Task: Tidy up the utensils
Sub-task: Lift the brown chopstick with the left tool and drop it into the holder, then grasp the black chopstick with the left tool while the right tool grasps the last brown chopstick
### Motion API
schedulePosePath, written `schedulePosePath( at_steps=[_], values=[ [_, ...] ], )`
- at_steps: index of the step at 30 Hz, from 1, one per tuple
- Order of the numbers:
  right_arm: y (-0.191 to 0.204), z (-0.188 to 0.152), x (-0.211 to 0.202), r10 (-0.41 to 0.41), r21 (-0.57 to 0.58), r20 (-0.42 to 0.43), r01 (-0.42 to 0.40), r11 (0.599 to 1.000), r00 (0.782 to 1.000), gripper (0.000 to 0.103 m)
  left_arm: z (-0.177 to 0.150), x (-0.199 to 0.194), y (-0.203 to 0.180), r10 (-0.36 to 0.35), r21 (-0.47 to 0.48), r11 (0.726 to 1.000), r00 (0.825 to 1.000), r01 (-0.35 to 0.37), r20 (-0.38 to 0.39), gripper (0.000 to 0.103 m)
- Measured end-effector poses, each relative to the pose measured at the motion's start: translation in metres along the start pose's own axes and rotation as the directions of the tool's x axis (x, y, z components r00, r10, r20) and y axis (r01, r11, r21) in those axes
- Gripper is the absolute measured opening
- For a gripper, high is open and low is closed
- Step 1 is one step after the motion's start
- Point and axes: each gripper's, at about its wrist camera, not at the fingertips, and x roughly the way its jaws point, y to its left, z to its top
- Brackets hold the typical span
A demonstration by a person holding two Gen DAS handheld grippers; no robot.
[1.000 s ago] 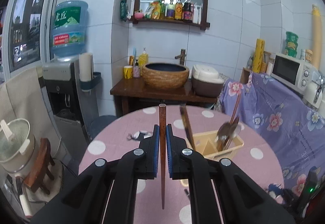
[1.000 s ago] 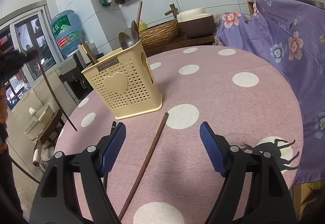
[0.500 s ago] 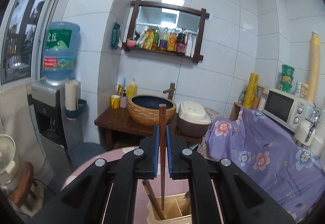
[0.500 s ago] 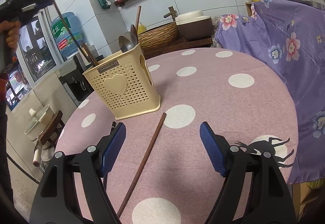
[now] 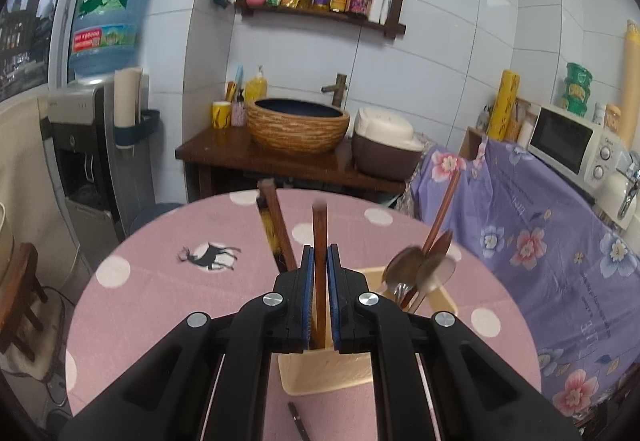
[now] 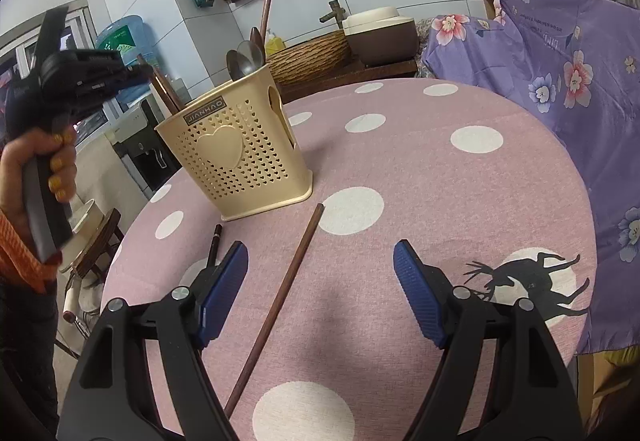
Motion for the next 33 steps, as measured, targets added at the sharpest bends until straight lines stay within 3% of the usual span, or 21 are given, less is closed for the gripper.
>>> schedulePosePath(
  at_steps=[4, 5, 8, 13, 18, 24, 28, 33],
  values=[
    [0.0, -0.001, 0.0, -0.008, 0.0, -0.005, 0.008, 1.0, 1.0, 0.075, -0.012, 0.004, 0.004, -0.017, -0.02, 1.0, 0.999, 0.017, -0.035, 0.009],
    [0.0, -0.001, 0.0, -0.011, 0.001, -0.006, 0.011, 1.0, 1.0, 0.075, -0.015, 0.002, 0.004, -0.021, -0.017, 1.0, 0.999, 0.021, -0.034, 0.015],
    [-0.003, 0.0, 0.001, -0.02, 0.007, -0.009, 0.02, 1.0, 1.0, 0.075, -0.023, -0.01, 0.002, -0.024, 0.003, 1.0, 1.0, 0.024, -0.013, 0.056],
    [-0.004, 0.002, 0.003, -0.045, 0.002, -0.02, 0.045, 0.999, 0.999, 0.075, -0.052, -0.026, -0.001, 0.024, 0.086, 0.996, 0.999, -0.021, -0.025, 0.058],
    [0.007, -0.005, 0.014, -0.066, -0.046, -0.092, 0.062, 0.997, 0.994, 0.075, -0.107, -0.017, 0.011, 0.074, 0.123, 0.991, 0.982, -0.053, -0.176, 0.059],
    [0.045, -0.028, 0.027, -0.112, -0.169, -0.191, 0.08, 0.982, 0.975, 0.075, -0.146, -0.023, 0.042, 0.1, 0.007, 0.995, 0.964, -0.101, -0.248, 0.058],
    [0.07, -0.047, 0.032, -0.193, -0.249, -0.228, 0.135, 0.959, 0.954, 0.077, -0.157, -0.034, 0.046, 0.135, 0.008, 0.99, 0.962, -0.138, -0.236, 0.061],
    [0.091, -0.067, 0.034, -0.299, -0.347, -0.236, 0.207, 0.915, 0.925, 0.083, -0.167, -0.041, 0.045, 0.121, -0.005, 0.992, 0.961, -0.126, -0.248, 0.064]
  ],
)
